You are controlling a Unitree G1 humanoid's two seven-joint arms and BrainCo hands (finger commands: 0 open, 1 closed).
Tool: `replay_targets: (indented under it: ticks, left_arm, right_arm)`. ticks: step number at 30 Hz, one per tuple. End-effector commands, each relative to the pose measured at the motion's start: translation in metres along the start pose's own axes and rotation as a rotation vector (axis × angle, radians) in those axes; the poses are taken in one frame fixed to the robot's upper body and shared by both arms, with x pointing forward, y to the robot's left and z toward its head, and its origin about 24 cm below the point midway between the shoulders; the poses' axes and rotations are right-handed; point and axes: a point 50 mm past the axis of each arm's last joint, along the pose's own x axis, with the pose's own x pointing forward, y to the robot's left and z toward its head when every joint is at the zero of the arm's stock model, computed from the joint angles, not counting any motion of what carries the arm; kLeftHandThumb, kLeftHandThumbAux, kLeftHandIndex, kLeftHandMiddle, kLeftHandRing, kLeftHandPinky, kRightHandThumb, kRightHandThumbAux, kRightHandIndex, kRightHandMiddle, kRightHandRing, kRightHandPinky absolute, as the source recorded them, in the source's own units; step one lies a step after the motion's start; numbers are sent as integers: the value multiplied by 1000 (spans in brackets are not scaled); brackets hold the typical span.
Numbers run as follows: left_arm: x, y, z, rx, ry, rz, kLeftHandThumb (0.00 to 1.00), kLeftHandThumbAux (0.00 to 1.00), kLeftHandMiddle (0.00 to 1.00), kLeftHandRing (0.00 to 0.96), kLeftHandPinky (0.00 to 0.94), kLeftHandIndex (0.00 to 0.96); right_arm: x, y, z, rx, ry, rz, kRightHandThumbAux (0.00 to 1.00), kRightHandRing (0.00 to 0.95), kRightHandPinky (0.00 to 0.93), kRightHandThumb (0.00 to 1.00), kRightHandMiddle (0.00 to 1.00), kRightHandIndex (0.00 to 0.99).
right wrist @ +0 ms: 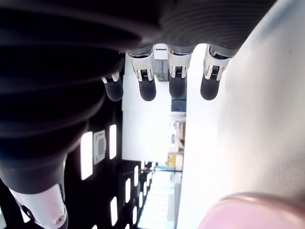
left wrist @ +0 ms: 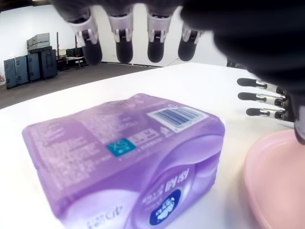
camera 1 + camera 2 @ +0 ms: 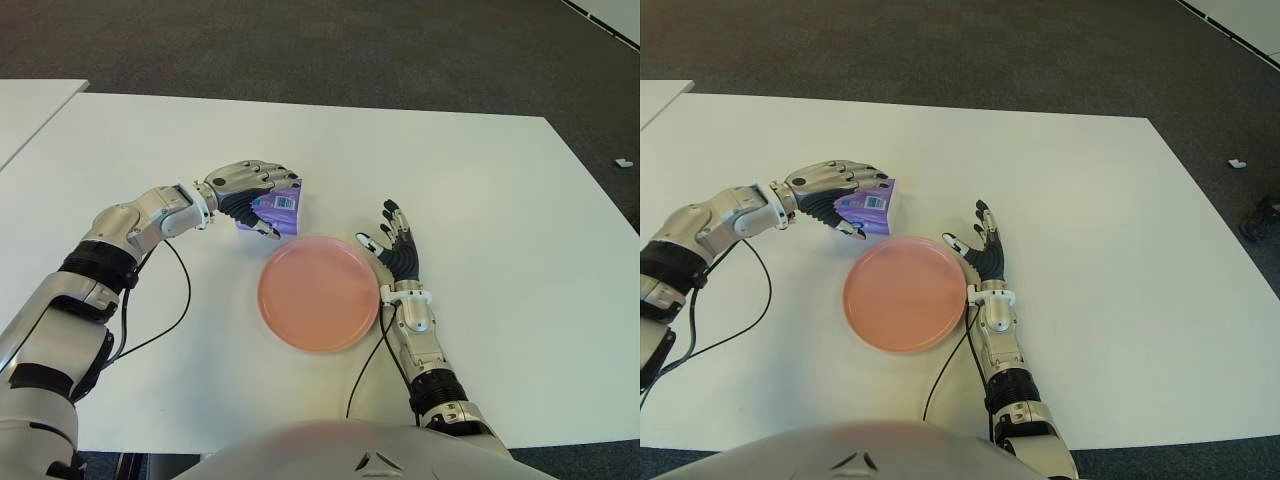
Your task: Put the tissue paper into the plate.
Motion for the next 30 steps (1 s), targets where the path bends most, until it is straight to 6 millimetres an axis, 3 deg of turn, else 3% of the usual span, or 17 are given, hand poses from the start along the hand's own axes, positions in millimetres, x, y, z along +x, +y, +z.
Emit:
replay_targets:
  ticks: [1,30]
  left_arm:
    - [2,-4,0,33,-10,-33,36,344,0,0,0,0]
    - [9,9,-21,306,99,125,0,342,0,0,0,0]
  right_arm:
    - [-23,-2,-31,1,172,-7,719,0,0,11,0,0]
    - [-24,2,-31,39,178,12,718,0,0,21,0,0]
